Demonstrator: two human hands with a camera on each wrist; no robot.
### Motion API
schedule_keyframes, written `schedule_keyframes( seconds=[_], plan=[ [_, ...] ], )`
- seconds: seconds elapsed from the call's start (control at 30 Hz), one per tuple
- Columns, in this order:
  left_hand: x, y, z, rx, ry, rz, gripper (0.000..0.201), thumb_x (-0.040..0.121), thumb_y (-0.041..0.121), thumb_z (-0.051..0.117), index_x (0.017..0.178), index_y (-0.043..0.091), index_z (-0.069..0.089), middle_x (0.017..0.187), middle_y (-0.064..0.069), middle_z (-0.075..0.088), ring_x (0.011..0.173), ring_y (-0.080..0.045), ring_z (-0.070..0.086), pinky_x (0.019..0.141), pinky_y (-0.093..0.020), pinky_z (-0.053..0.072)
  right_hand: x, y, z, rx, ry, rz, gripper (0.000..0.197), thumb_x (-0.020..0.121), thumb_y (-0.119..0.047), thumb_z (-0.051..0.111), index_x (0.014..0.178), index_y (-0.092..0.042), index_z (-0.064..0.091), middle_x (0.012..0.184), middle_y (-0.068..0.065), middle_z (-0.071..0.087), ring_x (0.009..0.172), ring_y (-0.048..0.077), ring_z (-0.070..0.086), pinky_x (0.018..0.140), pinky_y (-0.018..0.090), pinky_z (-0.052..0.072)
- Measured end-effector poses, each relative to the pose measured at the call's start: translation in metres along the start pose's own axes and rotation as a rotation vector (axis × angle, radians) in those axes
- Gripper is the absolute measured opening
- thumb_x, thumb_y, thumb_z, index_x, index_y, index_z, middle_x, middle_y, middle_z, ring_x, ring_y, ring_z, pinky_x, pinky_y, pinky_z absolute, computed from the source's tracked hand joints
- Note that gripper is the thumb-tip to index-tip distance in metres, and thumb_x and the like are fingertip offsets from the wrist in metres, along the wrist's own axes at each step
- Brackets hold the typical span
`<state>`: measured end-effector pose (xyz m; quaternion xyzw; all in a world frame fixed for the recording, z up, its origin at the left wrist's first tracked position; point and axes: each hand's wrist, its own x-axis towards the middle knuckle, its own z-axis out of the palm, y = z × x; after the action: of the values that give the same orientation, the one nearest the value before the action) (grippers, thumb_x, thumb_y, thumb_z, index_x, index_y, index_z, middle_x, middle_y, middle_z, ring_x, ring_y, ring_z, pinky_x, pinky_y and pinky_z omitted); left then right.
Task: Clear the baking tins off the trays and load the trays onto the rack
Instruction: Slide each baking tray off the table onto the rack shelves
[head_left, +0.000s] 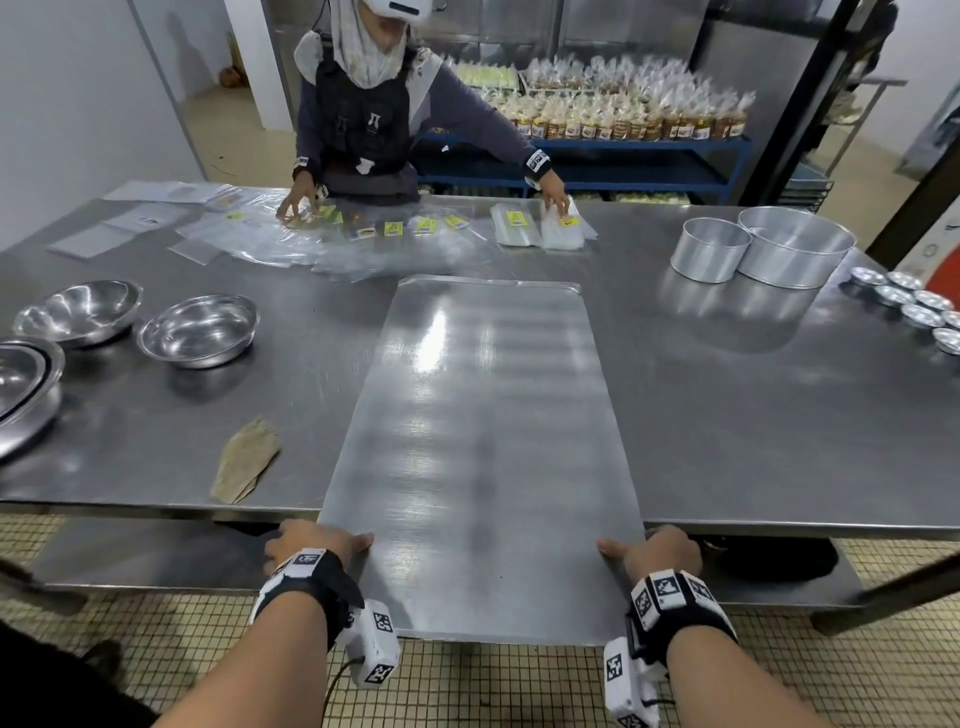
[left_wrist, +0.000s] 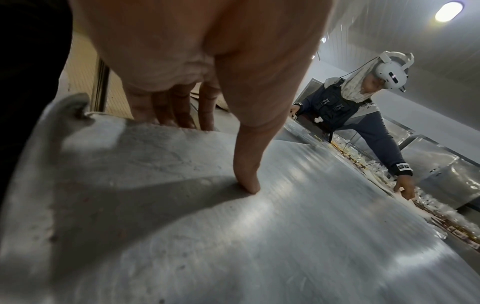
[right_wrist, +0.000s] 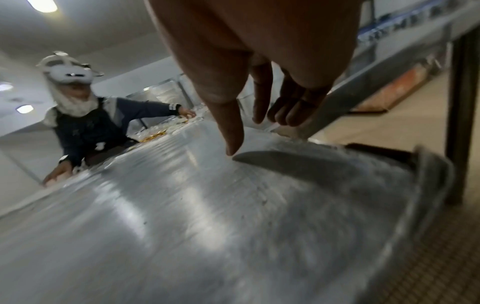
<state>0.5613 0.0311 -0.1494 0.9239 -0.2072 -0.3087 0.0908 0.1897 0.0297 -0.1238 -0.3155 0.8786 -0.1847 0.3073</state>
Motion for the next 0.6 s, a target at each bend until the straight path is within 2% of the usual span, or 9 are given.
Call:
schedule_keyframes(
  seconds=[0.07, 0.13, 0.2, 0.23, 0.3, 0.43, 0.53, 0.6],
  plan=[
    [-0.009, 0.003, -0.007, 0.035, 0.004, -0.010, 0.102, 0.036, 0.063, 0.084, 0.116, 0.007, 0.055, 0.116, -0.016, 0.060, 0.107, -0.037, 0.055, 0.093, -0.045, 0.049, 0.003, -0.004, 0.002, -0.031, 0.050, -0.041, 0.057, 0.060, -0.028, 0.091, 0.107, -0.007, 0.068, 0.115, 0.019, 0.064, 0.104, 0.034, 0.061, 0.087, 0.037, 0.052],
    [-0.011, 0.005, -0.011, 0.051, -0.013, 0.010, 0.095, 0.046, 0.061, 0.085, 0.119, 0.010, 0.054, 0.125, -0.015, 0.057, 0.114, -0.035, 0.051, 0.094, -0.043, 0.045, 0.004, -0.008, 0.004, -0.056, 0.050, -0.031, 0.063, 0.056, -0.034, 0.089, 0.109, -0.008, 0.066, 0.113, 0.018, 0.064, 0.104, 0.035, 0.062, 0.086, 0.038, 0.052],
    [-0.012, 0.007, -0.014, 0.017, -0.081, 0.047, 0.091, 0.047, 0.053, 0.090, 0.119, 0.006, 0.059, 0.119, -0.015, 0.061, 0.103, -0.033, 0.058, 0.087, -0.040, 0.052, 0.005, -0.008, 0.007, -0.016, 0.008, 0.039, 0.077, 0.053, -0.042, 0.088, 0.115, -0.006, 0.060, 0.118, 0.019, 0.062, 0.106, 0.038, 0.061, 0.086, 0.040, 0.052],
    [-0.014, 0.008, -0.015, -0.017, -0.113, 0.076, 0.082, 0.052, 0.045, 0.092, 0.116, 0.004, 0.062, 0.114, -0.015, 0.064, 0.095, -0.031, 0.061, 0.080, -0.037, 0.053, 0.006, -0.008, 0.010, 0.009, -0.032, 0.058, 0.081, 0.055, -0.042, 0.089, 0.119, -0.004, 0.057, 0.120, 0.020, 0.062, 0.108, 0.038, 0.061, 0.088, 0.040, 0.052],
    [-0.015, 0.008, -0.016, -0.013, -0.139, 0.107, 0.063, 0.064, 0.035, 0.091, 0.111, 0.002, 0.065, 0.108, -0.015, 0.068, 0.086, -0.030, 0.061, 0.073, -0.033, 0.052, 0.009, -0.006, 0.015, 0.038, -0.089, 0.061, 0.078, 0.062, -0.037, 0.090, 0.121, 0.001, 0.056, 0.122, 0.021, 0.064, 0.110, 0.038, 0.062, 0.091, 0.039, 0.052],
    [-0.020, 0.009, -0.020, -0.021, -0.123, 0.113, 0.062, 0.066, 0.036, 0.092, 0.110, 0.001, 0.063, 0.111, -0.017, 0.068, 0.094, -0.032, 0.064, 0.076, -0.035, 0.054, 0.015, -0.003, 0.013, 0.018, -0.094, 0.060, 0.067, 0.071, -0.034, 0.086, 0.120, 0.003, 0.059, 0.121, 0.021, 0.064, 0.110, 0.038, 0.062, 0.089, 0.037, 0.050],
    [-0.025, 0.010, -0.026, 0.002, -0.114, 0.135, 0.056, 0.071, 0.036, 0.089, 0.108, 0.001, 0.064, 0.107, -0.015, 0.067, 0.085, -0.029, 0.059, 0.071, -0.033, 0.051, 0.015, -0.002, 0.005, -0.012, -0.113, 0.070, 0.061, 0.071, -0.032, 0.085, 0.117, 0.002, 0.064, 0.117, 0.021, 0.067, 0.107, 0.037, 0.064, 0.084, 0.034, 0.050],
    [-0.029, 0.008, -0.028, 0.016, -0.108, 0.151, 0.048, 0.072, 0.036, 0.087, 0.101, 0.004, 0.065, 0.096, -0.014, 0.066, 0.079, -0.028, 0.059, 0.067, -0.032, 0.049, 0.016, 0.001, 0.002, -0.018, -0.134, 0.075, 0.062, 0.069, -0.033, 0.087, 0.116, 0.002, 0.065, 0.114, 0.021, 0.068, 0.103, 0.037, 0.066, 0.081, 0.033, 0.051]
  ],
)
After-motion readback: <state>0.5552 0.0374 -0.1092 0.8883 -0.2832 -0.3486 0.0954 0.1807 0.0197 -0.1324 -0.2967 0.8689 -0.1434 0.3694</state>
